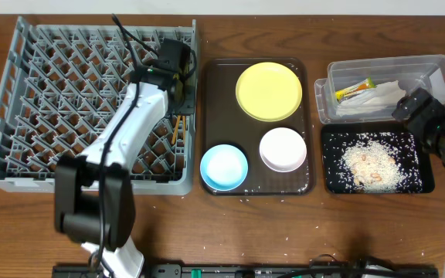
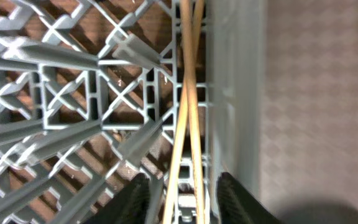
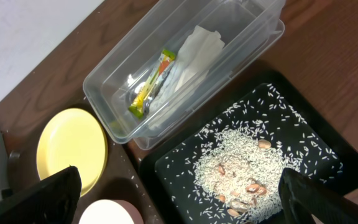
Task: Sort waste into correct bins and load items into the dishwasher
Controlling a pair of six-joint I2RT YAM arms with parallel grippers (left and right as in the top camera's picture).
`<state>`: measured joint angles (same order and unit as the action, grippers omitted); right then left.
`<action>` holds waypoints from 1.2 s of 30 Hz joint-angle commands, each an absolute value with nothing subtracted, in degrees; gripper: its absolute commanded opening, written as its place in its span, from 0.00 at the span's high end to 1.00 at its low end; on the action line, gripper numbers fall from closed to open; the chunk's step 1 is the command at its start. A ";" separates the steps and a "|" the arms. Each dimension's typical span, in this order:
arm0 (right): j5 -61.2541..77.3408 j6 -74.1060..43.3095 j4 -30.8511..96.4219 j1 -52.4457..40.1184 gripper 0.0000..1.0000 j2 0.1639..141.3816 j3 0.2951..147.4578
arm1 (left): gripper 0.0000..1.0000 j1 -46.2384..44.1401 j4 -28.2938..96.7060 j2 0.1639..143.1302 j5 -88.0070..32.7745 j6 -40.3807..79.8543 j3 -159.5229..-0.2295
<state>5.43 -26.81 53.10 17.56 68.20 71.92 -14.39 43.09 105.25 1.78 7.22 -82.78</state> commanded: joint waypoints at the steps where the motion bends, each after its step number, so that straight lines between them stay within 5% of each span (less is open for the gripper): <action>1: 5.43 -27.62 53.23 17.93 0.01 68.16 71.85 | 0.59 -14.72 44.88 95.77 -4.29 6.68 -84.14; 10: 5.43 -27.62 53.23 17.93 0.01 68.16 71.88 | 0.56 -23.33 45.36 88.99 -16.91 6.55 -83.81; 18: 5.41 -27.62 53.23 17.93 0.01 68.16 71.88 | 0.38 -35.11 39.07 103.13 -16.91 6.46 -83.05; 21: 5.43 -27.62 53.23 17.93 0.01 68.16 71.85 | 0.39 -35.88 37.04 107.44 -16.93 6.55 -83.05; 36: 5.43 -27.62 53.23 17.93 0.01 68.16 71.88 | 0.72 -36.25 31.66 121.93 -23.68 11.31 -83.05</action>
<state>5.43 -26.81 53.12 17.56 68.20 71.92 -36.12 32.23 120.70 -21.32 10.61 -83.22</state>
